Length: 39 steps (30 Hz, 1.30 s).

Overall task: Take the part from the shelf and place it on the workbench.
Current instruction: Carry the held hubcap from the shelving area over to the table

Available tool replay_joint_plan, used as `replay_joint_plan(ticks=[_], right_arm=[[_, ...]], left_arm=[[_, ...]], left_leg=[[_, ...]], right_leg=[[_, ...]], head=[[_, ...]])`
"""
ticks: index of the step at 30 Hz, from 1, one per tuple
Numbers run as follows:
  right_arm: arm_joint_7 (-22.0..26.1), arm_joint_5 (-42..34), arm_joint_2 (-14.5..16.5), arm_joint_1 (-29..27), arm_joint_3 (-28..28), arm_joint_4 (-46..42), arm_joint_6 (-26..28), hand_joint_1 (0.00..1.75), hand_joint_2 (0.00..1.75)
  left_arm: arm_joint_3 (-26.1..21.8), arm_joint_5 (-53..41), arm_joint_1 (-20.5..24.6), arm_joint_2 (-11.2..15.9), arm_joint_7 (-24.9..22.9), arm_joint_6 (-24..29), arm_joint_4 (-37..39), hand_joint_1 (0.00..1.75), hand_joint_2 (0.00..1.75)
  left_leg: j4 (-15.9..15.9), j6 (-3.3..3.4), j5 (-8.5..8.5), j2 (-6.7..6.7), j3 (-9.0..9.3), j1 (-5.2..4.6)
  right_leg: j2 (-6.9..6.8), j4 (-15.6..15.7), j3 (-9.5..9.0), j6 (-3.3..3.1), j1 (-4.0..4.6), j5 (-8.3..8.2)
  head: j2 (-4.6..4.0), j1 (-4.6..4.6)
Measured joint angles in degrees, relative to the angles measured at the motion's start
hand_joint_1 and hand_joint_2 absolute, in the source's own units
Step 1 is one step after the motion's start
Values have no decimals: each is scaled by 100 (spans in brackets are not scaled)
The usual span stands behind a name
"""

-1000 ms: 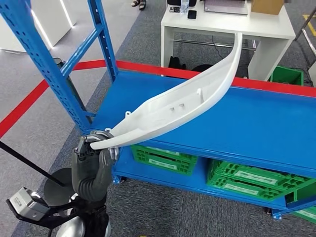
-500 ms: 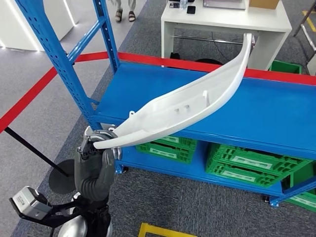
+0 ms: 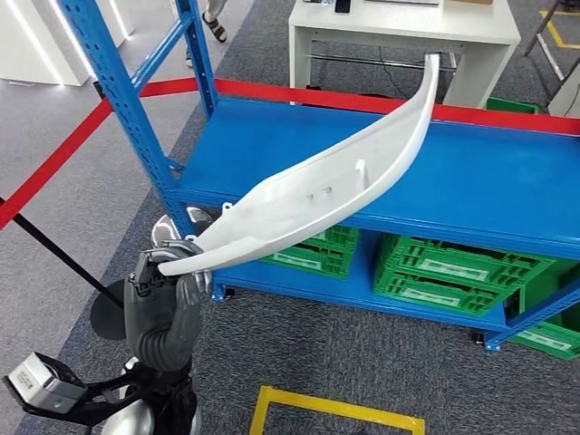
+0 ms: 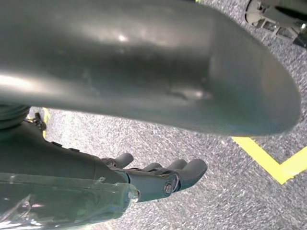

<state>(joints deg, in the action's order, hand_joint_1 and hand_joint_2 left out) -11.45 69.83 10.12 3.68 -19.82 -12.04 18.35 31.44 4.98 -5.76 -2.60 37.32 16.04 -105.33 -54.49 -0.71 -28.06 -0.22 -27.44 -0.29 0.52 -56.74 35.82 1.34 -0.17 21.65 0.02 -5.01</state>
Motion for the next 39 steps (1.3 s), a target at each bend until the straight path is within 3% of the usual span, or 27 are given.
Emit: replay_joint_plan(ticks=[2,7,14,17,19,22,23,24,25,27,29,32,33,35,37,39], right_arm=[[0,0,0,-3,0,0,-3,0,0],[-4,0,0,-4,0,0,-4,0,0],[-4,2,0,-1,0,0,-4,0,0],[-4,6,6,0,0,-1,-2,0,0],[-4,7,7,3,0,1,0,0,0],[-4,6,7,-4,-3,2,-1,0,0],[-4,6,7,-8,-4,2,-2,0,0],[-4,6,7,-10,-5,2,-2,0,0],[-4,7,7,-10,-7,1,-2,0,0],[-4,7,9,8,-10,1,-3,0,0],[-6,9,20,29,-15,0,-5,0,0],[-5,22,24,36,-17,-1,-8,0,0],[-5,26,24,34,-17,-1,-7,0,0],[-5,36,23,32,-17,-1,-2,0,0],[-5,45,23,35,-17,-1,1,0,0],[-4,48,24,35,-17,-1,1,0,0]], left_arm=[[4,1,-3,-1,1,0,0,175,175],[7,1,-4,-1,3,1,0,175,175],[19,-2,-4,-1,3,41,0,175,175],[21,14,-2,-2,-1,60,-2,175,175],[23,34,6,-5,-11,59,-3,175,175],[23,80,4,-5,-32,46,4,175,175],[24,95,0,-5,-38,43,8,175,175],[25,103,-3,-5,-42,42,10,175,175],[26,103,-6,-5,-43,42,11,175,175],[30,103,-6,-4,-43,42,11,175,175],[32,103,-1,-3,-44,40,11,175,175],[35,103,0,2,-45,36,11,175,175],[36,103,-2,3,-45,36,11,175,175],[36,102,-3,4,-45,37,11,175,175],[36,101,-2,5,-45,37,11,175,175],[37,101,-2,6,-45,37,11,175,175]], left_leg=[[3,29,26,-2,-13,-14],[-11,108,96,1,-66,-49],[-20,127,109,0,-98,-63],[39,204,217,12,-95,-63],[189,267,364,35,-90,-26],[237,245,451,55,-159,1],[224,223,465,59,-190,7],[204,199,479,62,-225,19],[171,170,488,61,-264,41],[48,80,482,51,-370,89],[-99,-11,467,31,-479,103],[-168,-89,493,17,-565,109],[-221,-112,425,18,-604,115],[-627,-144,45,21,-781,122],[-1200,-151,-375,22,-993,121],[-1440,-151,-515,22,-1076,121]], right_leg=[[-1,31,5,-79,-5,-4],[1,137,-22,96,-41,-235],[1,146,3,136,-57,-264],[5,221,-4,227,-74,-333],[5,61,90,261,-59,-142],[0,-1061,477,272,-71,539],[0,-1360,548,287,-82,670],[-2,-1430,508,306,-96,694],[-5,-1243,341,332,-117,615],[12,-497,-162,411,-161,423],[63,-93,-392,378,-167,357],[91,-183,-274,175,-140,316],[87,-201,-228,117,-137,287],[77,-206,-111,23,-134,200],[73,-206,-9,-16,-119,124],[71,-206,28,-24,-111,97]], head=[[-1,6],[-1,8],[-1,4],[0,-2],[0,8],[0,38],[0,41],[-1,41],[0,42],[0,43],[0,50],[-1,13],[-1,2],[-2,-19],[-1,-45],[1,-57]])
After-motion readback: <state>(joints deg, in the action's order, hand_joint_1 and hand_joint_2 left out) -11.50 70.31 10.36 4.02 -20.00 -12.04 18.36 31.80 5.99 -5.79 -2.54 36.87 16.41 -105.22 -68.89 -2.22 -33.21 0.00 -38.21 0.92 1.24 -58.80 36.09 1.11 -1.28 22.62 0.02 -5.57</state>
